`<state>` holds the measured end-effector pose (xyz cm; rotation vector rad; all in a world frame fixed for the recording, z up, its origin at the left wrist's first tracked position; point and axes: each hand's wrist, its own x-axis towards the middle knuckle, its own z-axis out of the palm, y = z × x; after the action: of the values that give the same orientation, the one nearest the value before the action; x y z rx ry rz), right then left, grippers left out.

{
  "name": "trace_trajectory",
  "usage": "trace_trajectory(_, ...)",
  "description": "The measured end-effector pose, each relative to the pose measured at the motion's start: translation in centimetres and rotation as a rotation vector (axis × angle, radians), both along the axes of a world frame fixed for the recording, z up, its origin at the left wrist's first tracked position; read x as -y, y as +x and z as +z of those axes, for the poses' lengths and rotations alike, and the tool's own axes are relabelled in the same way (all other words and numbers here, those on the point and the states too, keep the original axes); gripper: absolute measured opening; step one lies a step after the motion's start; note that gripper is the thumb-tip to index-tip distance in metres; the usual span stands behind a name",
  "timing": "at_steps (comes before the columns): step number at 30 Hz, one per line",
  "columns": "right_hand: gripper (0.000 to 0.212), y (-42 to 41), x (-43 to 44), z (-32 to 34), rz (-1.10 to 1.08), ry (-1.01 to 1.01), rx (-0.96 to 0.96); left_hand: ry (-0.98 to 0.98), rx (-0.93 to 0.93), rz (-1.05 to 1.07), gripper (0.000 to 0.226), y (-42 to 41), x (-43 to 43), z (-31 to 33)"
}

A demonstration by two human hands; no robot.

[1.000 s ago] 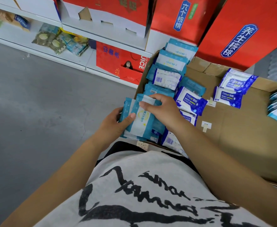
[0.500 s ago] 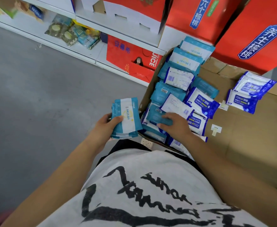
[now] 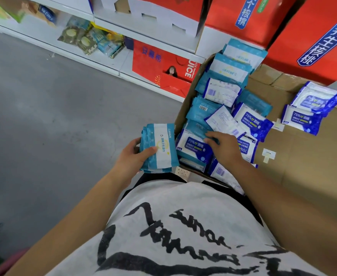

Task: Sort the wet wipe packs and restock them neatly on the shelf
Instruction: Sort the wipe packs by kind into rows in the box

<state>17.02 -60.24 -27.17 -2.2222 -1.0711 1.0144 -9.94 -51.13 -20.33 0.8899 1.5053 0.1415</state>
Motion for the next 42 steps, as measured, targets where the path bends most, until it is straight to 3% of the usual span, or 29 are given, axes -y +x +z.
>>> trace_trajectory(4,0.023,1.2,-0.2,2.5,-0.176,0.106,-0.001,0.040,0.010,-0.014,0.066,0.8,-0.3,0.1)
trace_trajectory(12,0.022,1.7,1.1,7.7,-0.576,0.257,-0.521,0.074,0.121,-0.021,0.066,3.6,-0.7,1.2)
trace_trajectory(16,0.018,0.5,1.3,9.4,-0.520,0.274,-0.639,0.067,0.202,-0.018,0.063,5.0,-0.7,1.8)
trace_trajectory(21,0.029,-0.6,1.3,10.0,-0.417,0.244,-0.704,0.046,0.298,0.003,0.065,5.8,-0.8,2.3)
trace_trajectory(28,0.036,-1.8,1.1,10.4,-0.287,0.167,-0.682,0.005,0.364,-0.054,0.086,6.2,-0.6,2.8)
trace_trajectory(36,0.057,-0.7,-0.7,11.3,-0.275,0.175,-0.498,0.058,0.295,-0.234,0.079,5.7,-1.6,3.3)
trace_trajectory(39,0.043,0.0,-2.0,12.2,-0.123,0.130,-0.411,0.055,0.287,-0.281,0.083,5.6,-2.0,3.4)
trace_trajectory(42,0.030,0.9,-2.5,13.0,-0.085,0.131,-0.389,0.034,0.312,-0.187,0.080,5.7,-2.3,3.3)
